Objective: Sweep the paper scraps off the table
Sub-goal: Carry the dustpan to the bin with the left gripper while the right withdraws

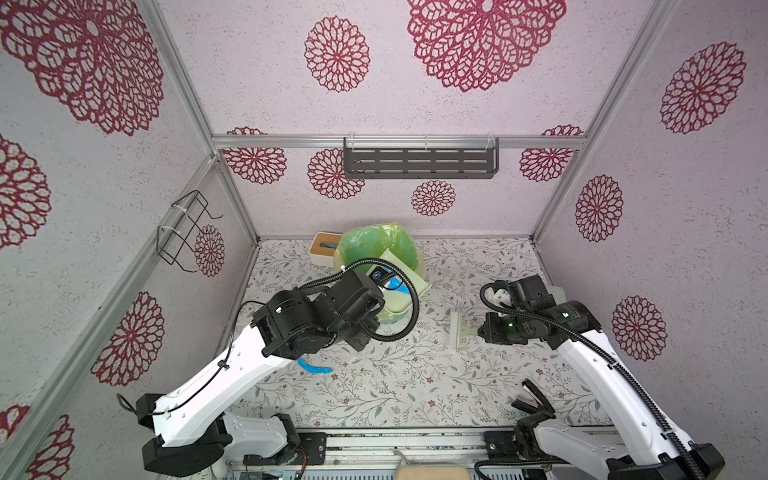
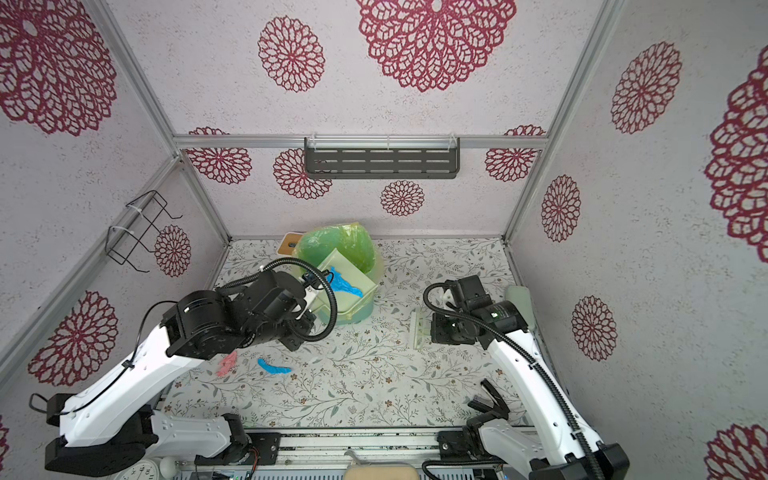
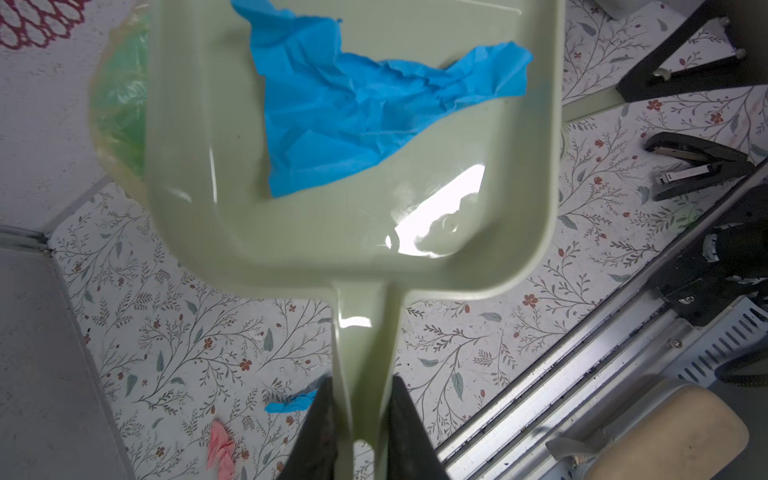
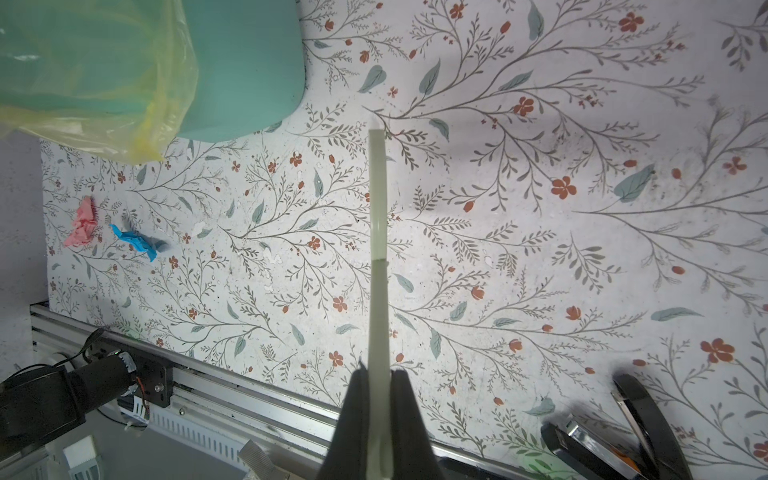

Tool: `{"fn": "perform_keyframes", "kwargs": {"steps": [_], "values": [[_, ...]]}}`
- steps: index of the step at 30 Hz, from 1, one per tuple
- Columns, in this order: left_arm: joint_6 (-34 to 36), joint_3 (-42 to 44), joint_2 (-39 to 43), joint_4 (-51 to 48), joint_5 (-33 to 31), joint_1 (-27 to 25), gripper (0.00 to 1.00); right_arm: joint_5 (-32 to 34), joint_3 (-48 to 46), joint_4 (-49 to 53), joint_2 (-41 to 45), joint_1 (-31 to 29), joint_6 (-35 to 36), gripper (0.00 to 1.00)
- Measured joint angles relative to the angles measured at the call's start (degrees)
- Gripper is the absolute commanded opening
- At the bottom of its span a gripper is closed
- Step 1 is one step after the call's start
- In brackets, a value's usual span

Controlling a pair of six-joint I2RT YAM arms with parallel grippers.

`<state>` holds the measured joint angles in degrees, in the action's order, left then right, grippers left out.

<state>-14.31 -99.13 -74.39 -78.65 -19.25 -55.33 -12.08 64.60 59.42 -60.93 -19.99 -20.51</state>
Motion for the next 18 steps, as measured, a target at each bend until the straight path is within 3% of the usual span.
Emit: {"fn": "perform_keyframes", "kwargs": {"steps": [7,18], "values": [[3.8,-3.6,-1.3,-0.5,0.2,9.6,0.09,-0.6,-0.5,-0.5,0.6,0.7,0.1,0.0],[10.8,-9.5,-7.6,-0.6,-1.0,19.9,0.09,-2.0,-0.9,-0.9,0.8,1.6,0.6,0.0]]}}
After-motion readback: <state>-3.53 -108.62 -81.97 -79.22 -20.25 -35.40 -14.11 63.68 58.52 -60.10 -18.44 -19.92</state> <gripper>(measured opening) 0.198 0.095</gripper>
